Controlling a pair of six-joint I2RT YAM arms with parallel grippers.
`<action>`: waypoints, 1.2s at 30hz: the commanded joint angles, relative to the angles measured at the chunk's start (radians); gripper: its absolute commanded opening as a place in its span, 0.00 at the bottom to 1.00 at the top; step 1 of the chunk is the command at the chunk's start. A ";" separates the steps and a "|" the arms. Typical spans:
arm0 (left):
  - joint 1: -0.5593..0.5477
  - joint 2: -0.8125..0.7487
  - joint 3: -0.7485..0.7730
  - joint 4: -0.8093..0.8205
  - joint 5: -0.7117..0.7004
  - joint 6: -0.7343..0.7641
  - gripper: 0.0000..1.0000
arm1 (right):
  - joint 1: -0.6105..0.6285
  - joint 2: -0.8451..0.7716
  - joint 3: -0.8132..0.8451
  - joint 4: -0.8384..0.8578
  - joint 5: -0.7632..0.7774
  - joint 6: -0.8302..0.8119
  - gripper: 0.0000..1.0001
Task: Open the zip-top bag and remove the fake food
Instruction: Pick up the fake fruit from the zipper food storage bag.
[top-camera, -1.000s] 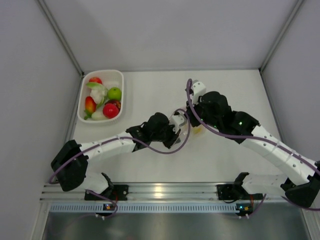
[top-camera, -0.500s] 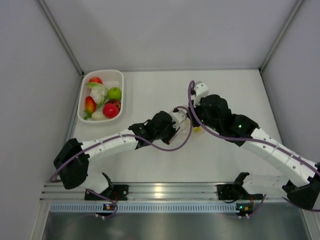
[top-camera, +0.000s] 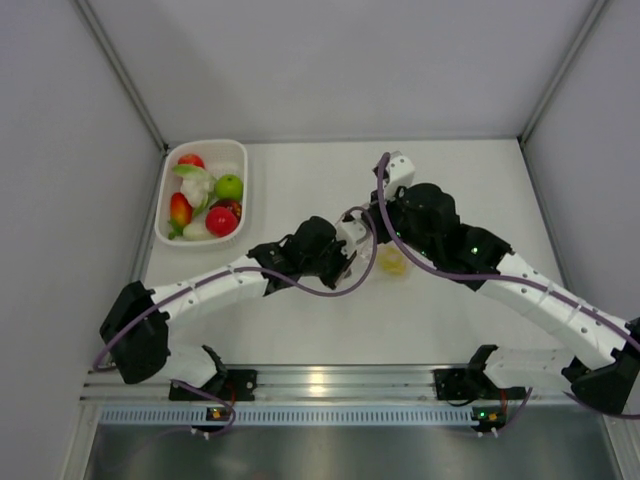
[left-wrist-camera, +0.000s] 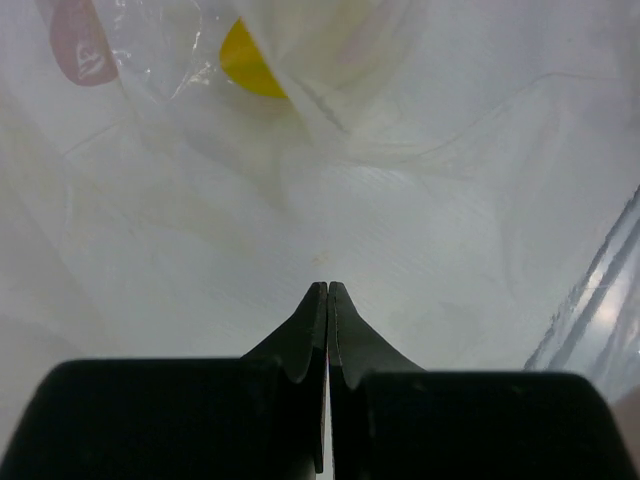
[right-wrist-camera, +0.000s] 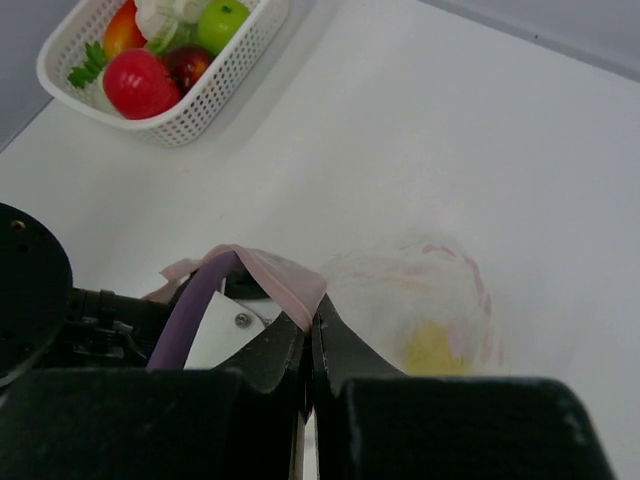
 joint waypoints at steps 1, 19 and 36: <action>0.006 0.055 -0.030 -0.118 0.035 -0.007 0.00 | 0.004 -0.049 0.065 0.257 -0.072 -0.055 0.00; 0.196 0.014 0.054 -0.165 -0.174 -0.303 0.00 | 0.007 -0.153 -0.068 0.122 -0.139 0.200 0.00; 0.204 -0.060 0.312 -0.465 -0.157 -0.340 0.00 | 0.142 -0.123 -0.160 0.200 0.005 0.485 0.00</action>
